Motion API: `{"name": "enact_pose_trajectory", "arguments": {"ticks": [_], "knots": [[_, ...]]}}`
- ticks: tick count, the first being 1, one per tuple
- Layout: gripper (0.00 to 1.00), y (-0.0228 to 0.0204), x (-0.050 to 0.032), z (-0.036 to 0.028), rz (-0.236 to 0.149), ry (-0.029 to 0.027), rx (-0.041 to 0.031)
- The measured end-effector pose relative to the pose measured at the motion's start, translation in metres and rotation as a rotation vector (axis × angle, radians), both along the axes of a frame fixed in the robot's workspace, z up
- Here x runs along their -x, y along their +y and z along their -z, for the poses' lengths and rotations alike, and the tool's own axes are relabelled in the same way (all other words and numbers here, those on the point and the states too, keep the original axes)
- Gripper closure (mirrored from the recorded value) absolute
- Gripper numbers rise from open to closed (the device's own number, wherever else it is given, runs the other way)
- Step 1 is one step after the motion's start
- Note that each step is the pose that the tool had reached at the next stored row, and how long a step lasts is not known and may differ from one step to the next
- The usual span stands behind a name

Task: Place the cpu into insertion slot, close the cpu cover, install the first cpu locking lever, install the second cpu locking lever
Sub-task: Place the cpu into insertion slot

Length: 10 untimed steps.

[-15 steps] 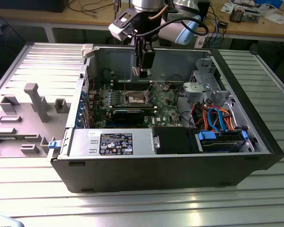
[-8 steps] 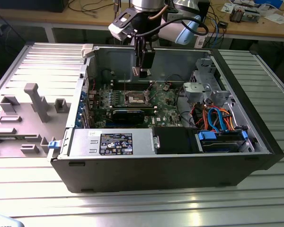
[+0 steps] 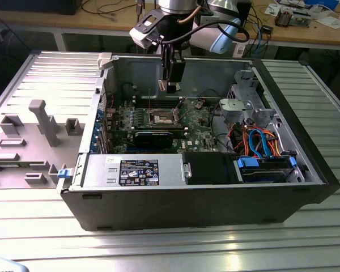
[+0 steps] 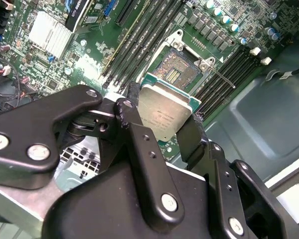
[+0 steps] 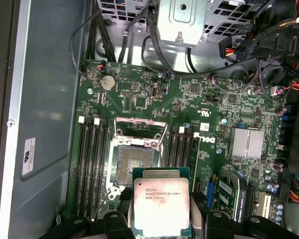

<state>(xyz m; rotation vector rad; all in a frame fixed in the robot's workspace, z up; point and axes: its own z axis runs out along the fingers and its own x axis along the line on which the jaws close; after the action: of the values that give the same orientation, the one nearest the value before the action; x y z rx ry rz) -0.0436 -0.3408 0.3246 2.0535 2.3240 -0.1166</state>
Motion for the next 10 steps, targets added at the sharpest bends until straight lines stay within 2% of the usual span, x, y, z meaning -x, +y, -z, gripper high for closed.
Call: {"name": "enact_pose_trajectory", "arguments": {"ticks": [10], "knots": [[0.45, 0.0000, 0.0000, 0.0000, 0.010, 0.0000, 0.0000]]}}
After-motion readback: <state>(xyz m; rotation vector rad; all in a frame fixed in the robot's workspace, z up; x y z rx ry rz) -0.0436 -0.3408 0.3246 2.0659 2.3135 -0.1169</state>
